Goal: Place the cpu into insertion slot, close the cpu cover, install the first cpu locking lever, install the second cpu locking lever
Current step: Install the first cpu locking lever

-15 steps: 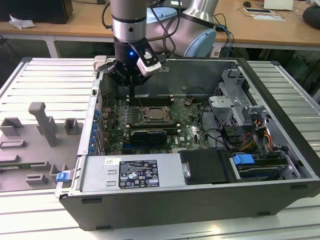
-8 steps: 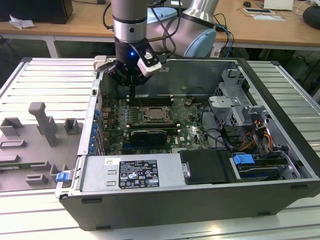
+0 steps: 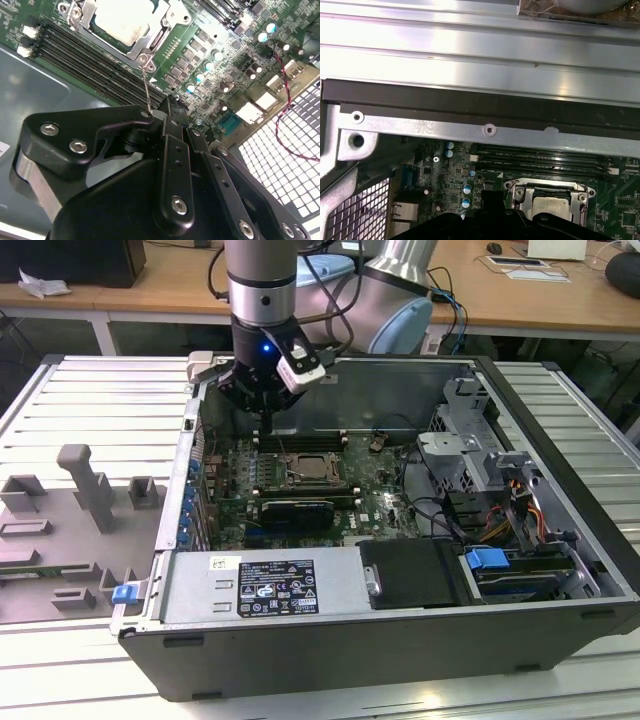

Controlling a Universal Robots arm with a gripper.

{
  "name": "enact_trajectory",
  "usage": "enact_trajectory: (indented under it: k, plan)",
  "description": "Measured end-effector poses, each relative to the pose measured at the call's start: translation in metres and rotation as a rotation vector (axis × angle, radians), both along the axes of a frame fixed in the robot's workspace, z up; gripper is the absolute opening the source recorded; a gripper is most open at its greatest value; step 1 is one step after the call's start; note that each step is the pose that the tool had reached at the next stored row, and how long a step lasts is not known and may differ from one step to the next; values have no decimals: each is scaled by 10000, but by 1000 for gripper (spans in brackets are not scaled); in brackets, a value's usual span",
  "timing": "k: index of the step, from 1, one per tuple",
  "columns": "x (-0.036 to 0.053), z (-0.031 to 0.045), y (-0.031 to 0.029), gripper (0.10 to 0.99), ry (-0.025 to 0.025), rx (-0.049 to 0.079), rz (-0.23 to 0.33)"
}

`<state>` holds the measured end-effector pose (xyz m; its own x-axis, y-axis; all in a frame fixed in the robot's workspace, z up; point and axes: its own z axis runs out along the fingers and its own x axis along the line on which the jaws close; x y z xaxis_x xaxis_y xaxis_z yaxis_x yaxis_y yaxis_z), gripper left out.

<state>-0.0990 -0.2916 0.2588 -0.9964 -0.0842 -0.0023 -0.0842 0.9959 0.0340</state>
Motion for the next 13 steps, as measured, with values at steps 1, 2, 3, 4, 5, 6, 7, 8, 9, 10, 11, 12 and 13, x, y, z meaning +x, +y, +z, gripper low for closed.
enact_trajectory:
  k: [1, 2, 3, 4, 5, 6, 7, 8, 9, 10, 11, 12, 13]
  plan:
    - [17, -1, 0, 106, -1, 1, 0]
    - [30, -1, 0, 106, -1, 1, 0]
    - [45, -1, 0, 106, 0, 0, 0]
    - [57, -1, 0, 106, 0, 0, 0]
    - [76, -1, 0, 106, 0, 1, -1]
    - [95, -1, 0, 106, 0, 1, 0]
    - [112, -1, 0, 106, 0, 1, 1]
    - [129, -1, 0, 106, 0, 1, 1]
    - [142, -1, 0, 106, 0, 0, 0]
    - [162, -1, -1, 106, 1, -1, 0]
    - [171, -1, -1, 106, 1, -1, 0]
    - [182, -1, 0, 106, 0, 1, 0]
    - [201, -2, 0, 106, -1, 1, 0]
